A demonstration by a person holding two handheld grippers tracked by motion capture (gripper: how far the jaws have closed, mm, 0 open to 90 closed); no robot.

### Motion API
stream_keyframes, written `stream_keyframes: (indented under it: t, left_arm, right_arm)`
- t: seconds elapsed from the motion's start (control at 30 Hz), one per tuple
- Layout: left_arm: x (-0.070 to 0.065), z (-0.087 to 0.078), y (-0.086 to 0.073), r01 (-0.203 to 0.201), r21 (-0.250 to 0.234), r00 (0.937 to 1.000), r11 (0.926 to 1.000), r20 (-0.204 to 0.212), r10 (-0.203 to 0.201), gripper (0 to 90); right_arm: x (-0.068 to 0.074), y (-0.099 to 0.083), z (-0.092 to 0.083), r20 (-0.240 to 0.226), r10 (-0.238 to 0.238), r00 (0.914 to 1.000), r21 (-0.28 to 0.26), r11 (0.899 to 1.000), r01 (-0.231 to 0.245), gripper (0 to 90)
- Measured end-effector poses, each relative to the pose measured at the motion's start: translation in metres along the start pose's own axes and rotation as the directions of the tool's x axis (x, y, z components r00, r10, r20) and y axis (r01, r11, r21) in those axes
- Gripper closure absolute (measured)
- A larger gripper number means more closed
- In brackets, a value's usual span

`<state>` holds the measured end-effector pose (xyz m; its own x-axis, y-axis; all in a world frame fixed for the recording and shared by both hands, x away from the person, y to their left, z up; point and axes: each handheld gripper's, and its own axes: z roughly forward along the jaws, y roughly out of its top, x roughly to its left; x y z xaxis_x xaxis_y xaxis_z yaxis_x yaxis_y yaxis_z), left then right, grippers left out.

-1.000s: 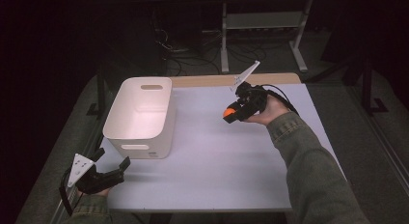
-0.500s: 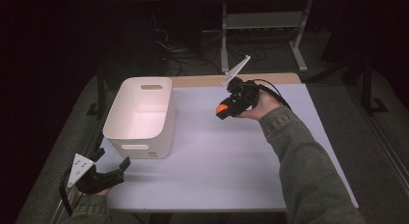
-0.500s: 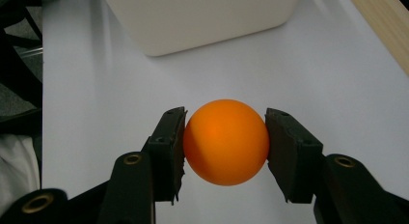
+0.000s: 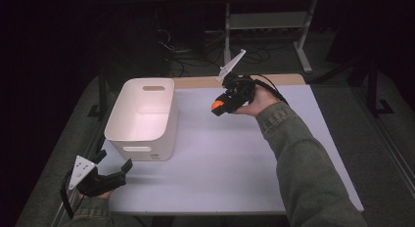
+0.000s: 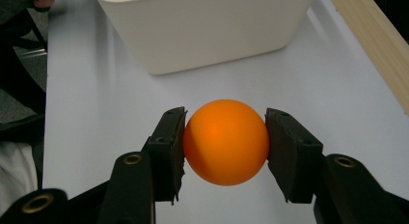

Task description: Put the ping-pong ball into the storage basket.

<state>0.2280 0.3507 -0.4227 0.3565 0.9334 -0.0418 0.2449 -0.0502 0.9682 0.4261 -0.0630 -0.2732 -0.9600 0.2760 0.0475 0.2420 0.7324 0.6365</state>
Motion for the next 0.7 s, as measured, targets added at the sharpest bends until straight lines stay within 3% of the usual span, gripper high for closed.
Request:
stream_keyframes:
  t: [0.7]
  left_arm:
    - [0.000, 0.000, 0.000, -0.003, 0.002, 1.0000, 1.0000, 0.004, 0.003, 0.3]
  right_arm:
    - [0.002, 0.035, 0.006, -0.005, -0.046, 0.9989, -0.007, 0.999, 0.046, 49.9]
